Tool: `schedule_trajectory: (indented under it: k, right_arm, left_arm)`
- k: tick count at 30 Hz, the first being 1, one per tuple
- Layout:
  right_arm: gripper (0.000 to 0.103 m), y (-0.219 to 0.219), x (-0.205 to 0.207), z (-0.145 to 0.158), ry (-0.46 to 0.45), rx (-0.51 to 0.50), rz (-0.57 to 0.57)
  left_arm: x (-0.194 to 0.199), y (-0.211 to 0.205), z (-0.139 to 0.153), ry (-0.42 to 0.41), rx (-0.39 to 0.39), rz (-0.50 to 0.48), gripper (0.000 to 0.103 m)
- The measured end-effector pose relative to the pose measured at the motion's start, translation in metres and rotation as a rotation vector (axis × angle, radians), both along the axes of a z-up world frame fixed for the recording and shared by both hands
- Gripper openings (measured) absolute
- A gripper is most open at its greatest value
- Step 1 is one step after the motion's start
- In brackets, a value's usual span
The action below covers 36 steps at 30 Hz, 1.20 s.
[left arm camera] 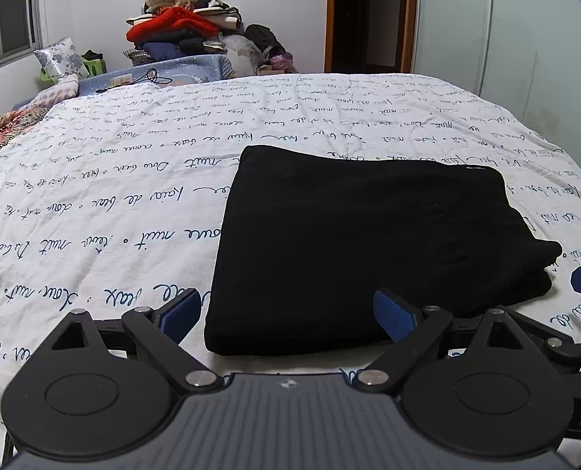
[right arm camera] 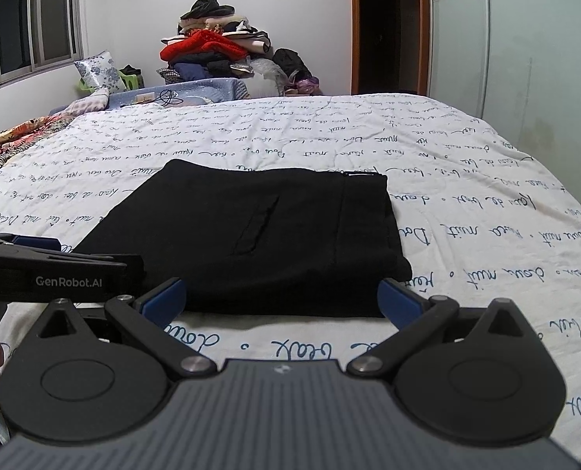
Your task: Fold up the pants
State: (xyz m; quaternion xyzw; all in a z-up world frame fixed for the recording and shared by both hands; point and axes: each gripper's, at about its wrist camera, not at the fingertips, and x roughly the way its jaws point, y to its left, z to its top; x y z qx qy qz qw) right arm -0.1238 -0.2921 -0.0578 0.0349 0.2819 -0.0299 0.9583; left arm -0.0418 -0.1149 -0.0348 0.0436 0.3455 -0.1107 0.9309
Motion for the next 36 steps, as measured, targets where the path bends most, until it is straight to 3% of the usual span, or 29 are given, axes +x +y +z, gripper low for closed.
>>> schedule_trajectory:
  k: [25,31,34,36]
  right_arm:
    - [0.103,0.001,0.0,-0.002,0.014,0.005,0.011]
    - [0.103,0.001,0.0,-0.002,0.013,0.003,0.01]
    - [0.103,0.001,0.0,-0.003,0.01,0.002,0.01]
    - [0.103,0.0,0.0,-0.003,0.01,0.001,0.011]
  left_arm:
    - [-0.001,0.0,-0.001,-0.005,0.008,0.002,0.096]
    - [-0.01,-0.003,0.005,-0.102,0.02,-0.035,0.096]
    - [-0.014,0.001,0.012,-0.166,0.036,-0.004,0.096]
    - [-0.011,0.008,0.016,-0.167,0.021,0.025,0.099]
